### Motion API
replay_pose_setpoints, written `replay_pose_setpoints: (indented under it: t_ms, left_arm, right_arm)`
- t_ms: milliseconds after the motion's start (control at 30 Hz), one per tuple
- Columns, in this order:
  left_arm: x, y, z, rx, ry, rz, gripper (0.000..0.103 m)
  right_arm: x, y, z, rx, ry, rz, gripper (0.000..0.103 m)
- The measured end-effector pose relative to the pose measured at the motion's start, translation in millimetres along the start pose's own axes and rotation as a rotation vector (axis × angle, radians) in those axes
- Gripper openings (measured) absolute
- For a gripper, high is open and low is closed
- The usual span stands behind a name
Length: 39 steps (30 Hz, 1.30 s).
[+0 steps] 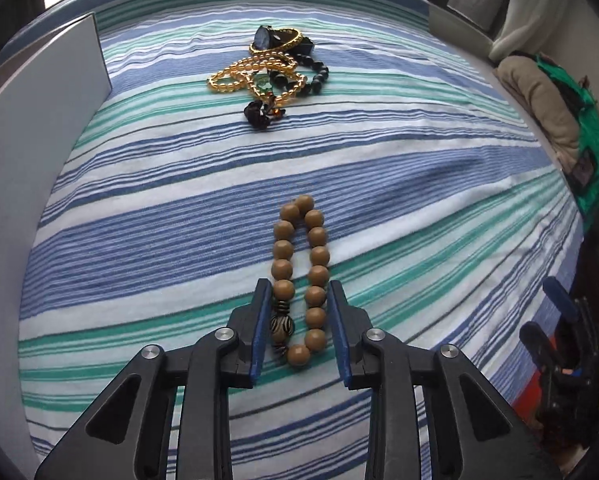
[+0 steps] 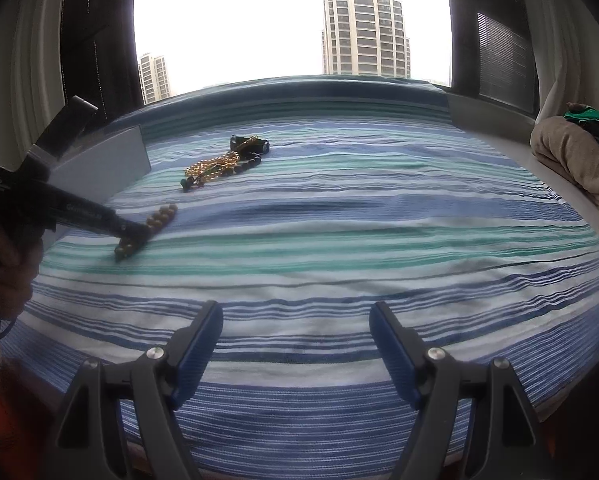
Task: Organize jewelry
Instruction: 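Pull the wooden bead bracelet from the pile with the left tool, then close the left tool on the wooden bead bracelet and lift it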
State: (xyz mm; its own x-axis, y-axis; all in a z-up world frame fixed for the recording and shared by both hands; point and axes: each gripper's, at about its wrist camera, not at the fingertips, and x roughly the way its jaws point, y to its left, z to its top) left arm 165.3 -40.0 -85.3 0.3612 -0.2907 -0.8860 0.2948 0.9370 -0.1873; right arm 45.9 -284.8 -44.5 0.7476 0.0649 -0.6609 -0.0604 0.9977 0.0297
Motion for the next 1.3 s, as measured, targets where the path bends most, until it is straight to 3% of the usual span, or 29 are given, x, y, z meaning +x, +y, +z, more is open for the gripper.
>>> replay_pose_setpoints:
  t_ms: [67,100,467,933,1300]
  left_arm:
    - [-5,0,-3,-0.008,-0.012,-0.010,0.057]
    - [-6,2,-4,-0.012,-0.022,-0.012,0.058]
    - [-9,26,-4,-0.157,-0.062,-0.036,0.056]
    - [2,-2,-9,-0.019,-0.042,0.200,0.056]
    - [4,-3,-6,-0.008,-0.029,0.226,0.057]
  right_arm:
    - [-1,4,0,-0.007,0.002,0.005,0.077]
    - [-2,7,0,-0.014,0.001,0.007,0.077]
    - [-14,23,2,-0.069,-0.013,0.012,0.077]
    - [-14,24,3,-0.071,-0.011,0.013,0.077]
    - [-11,26,1,-0.067,0.005,0.030,0.077]
